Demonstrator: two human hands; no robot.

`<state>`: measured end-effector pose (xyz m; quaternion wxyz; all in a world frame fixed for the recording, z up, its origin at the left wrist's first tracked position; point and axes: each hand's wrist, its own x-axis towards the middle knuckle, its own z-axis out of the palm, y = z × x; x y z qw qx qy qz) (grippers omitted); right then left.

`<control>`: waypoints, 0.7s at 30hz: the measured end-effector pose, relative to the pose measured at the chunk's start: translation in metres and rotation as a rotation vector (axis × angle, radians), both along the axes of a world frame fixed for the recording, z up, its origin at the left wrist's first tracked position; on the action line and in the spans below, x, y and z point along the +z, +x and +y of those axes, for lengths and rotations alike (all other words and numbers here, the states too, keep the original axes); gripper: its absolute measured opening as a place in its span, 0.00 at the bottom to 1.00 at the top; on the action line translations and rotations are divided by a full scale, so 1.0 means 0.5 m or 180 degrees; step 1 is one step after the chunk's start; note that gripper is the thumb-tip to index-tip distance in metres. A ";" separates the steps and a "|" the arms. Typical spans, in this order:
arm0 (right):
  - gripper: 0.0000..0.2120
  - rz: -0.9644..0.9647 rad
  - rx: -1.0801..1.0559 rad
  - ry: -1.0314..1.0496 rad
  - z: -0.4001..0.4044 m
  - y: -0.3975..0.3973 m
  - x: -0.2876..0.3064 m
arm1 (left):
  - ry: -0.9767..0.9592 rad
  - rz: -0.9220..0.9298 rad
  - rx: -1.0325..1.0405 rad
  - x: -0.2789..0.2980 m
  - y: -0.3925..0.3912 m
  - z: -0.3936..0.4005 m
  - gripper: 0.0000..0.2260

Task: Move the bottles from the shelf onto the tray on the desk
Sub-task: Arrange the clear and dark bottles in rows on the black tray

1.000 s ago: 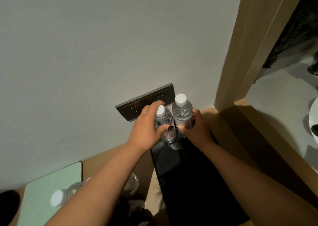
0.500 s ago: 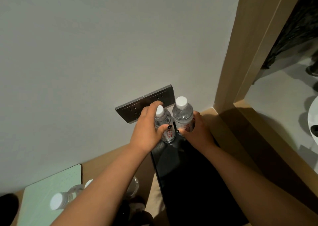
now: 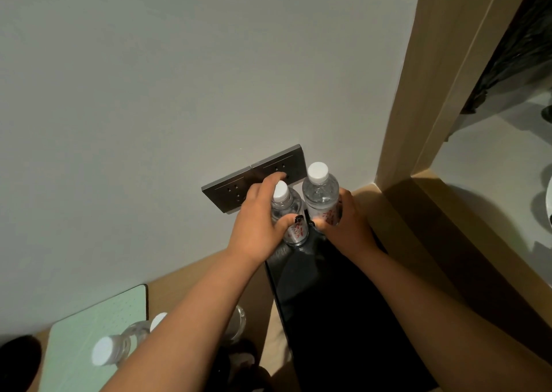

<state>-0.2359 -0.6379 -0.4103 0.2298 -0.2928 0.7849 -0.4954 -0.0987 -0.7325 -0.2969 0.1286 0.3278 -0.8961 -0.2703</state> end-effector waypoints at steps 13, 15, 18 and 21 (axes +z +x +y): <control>0.44 0.0334 -0.0019 0.0303 0.016 0.030 0.092 | 0.0298 0.0195 0.0264 0.011 0.025 0.031 0.40; 0.43 0.0353 -0.0122 0.0334 0.029 0.051 0.127 | 0.0333 0.0210 0.0332 0.027 0.046 0.035 0.38; 0.42 0.0242 -0.0208 0.0375 0.054 0.093 0.180 | 0.0089 0.0247 0.0422 0.062 0.096 0.040 0.32; 0.41 0.0383 -0.0100 0.0152 0.080 0.151 0.219 | -0.0055 0.0422 0.0560 0.100 0.170 0.045 0.24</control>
